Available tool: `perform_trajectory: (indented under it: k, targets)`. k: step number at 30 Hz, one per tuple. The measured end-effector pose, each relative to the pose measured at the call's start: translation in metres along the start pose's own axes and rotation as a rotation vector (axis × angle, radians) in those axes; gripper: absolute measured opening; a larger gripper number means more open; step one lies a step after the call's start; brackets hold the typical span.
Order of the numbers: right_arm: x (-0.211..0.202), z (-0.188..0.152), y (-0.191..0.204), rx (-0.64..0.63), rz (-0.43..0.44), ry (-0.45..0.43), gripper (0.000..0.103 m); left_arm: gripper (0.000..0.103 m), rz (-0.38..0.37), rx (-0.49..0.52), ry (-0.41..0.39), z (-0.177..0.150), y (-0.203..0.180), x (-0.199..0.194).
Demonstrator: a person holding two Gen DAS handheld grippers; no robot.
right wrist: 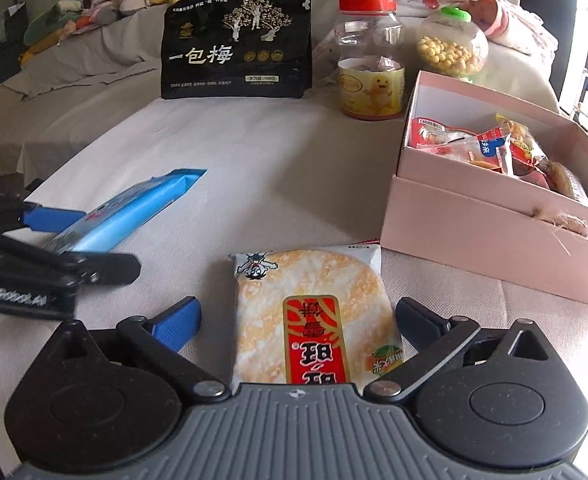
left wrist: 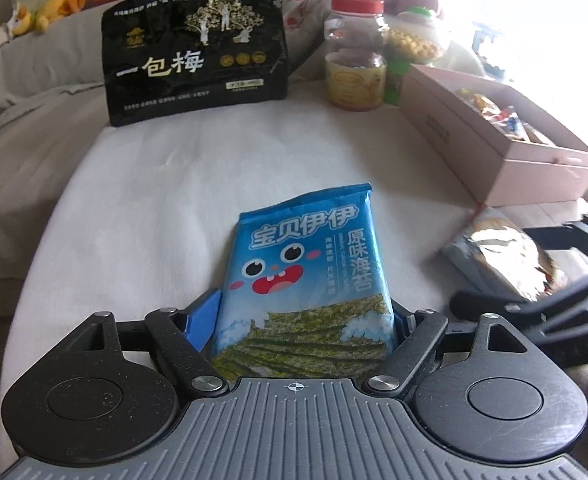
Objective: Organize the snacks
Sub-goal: 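Close right tool on the round rice cracker packet while left tool holds the seaweed packet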
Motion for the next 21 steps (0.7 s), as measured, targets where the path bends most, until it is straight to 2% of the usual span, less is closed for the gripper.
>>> perform_trajectory:
  k: [4, 9, 16, 21]
  targets:
    - [-0.004, -0.004, 0.003, -0.002, -0.017, -0.007, 0.103, 0.086, -0.066, -0.02, 0.0, -0.008, 0.003, -0.011]
    - [-0.007, -0.006, 0.002, 0.01, -0.023, -0.008, 0.103, 0.086, -0.168, -0.124, -0.001, -0.008, 0.015, -0.022]
    - [-0.008, -0.008, 0.002, 0.01, -0.025, -0.01, 0.103, 0.086, -0.26, -0.092, -0.023, -0.003, 0.013, -0.039]
    - [-0.008, -0.008, 0.002, 0.013, -0.025, -0.014, 0.103, 0.086, -0.232, -0.062, -0.031, -0.004, 0.008, -0.037]
Point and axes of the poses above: each gripper's, at about its wrist camera, not at the fingertips, and x roughly the way its jaws point, y to its left, z to its top, the point moved 3 cm from there along x, roughly the way its jaws point
